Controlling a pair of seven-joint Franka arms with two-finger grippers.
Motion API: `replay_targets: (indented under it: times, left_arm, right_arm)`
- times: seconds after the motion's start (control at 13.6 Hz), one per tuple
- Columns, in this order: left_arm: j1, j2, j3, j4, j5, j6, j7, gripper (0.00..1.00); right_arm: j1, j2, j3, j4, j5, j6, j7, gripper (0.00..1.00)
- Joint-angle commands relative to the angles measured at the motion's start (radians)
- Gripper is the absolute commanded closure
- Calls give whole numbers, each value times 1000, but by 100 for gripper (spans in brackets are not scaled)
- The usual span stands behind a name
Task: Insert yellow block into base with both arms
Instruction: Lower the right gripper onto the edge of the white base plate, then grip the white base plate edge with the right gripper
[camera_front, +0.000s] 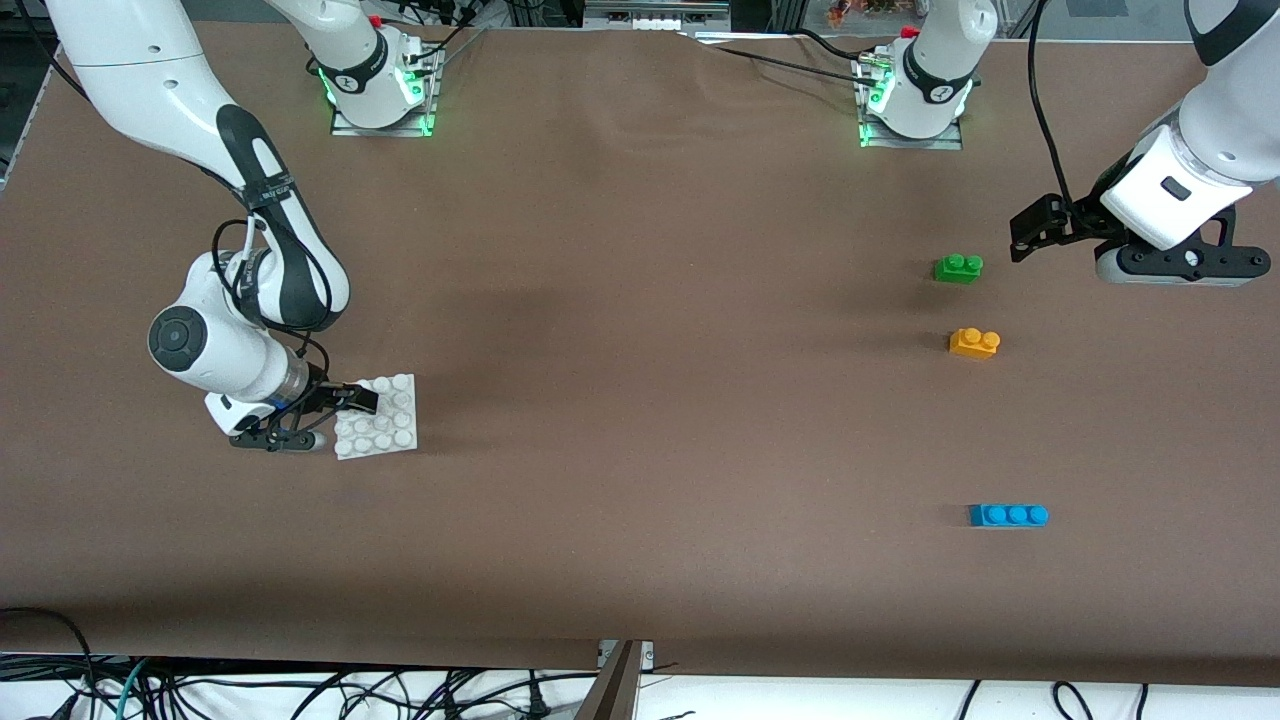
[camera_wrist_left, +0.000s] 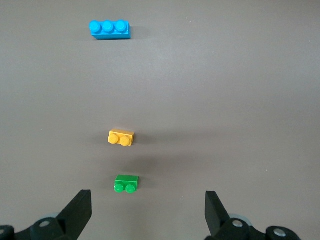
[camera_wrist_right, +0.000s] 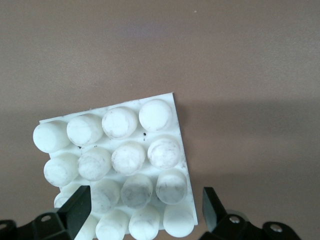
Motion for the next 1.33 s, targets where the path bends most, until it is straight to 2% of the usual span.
replay_targets:
  times: [0.0,0.52,1.25]
  left_arm:
    - [-3,6,6,18,-19,-14,-1,0]
    - [-3,6,6,18,-19,-14,-1,0]
    - [-3,6,6,18,-19,-14,-1,0]
  right_arm:
    - [-3,0,2,0,17,24,-41,1]
    - [-3,43,2,2,13,83,-42,1]
    - [-3,57,-6,0,13,110,-93,2]
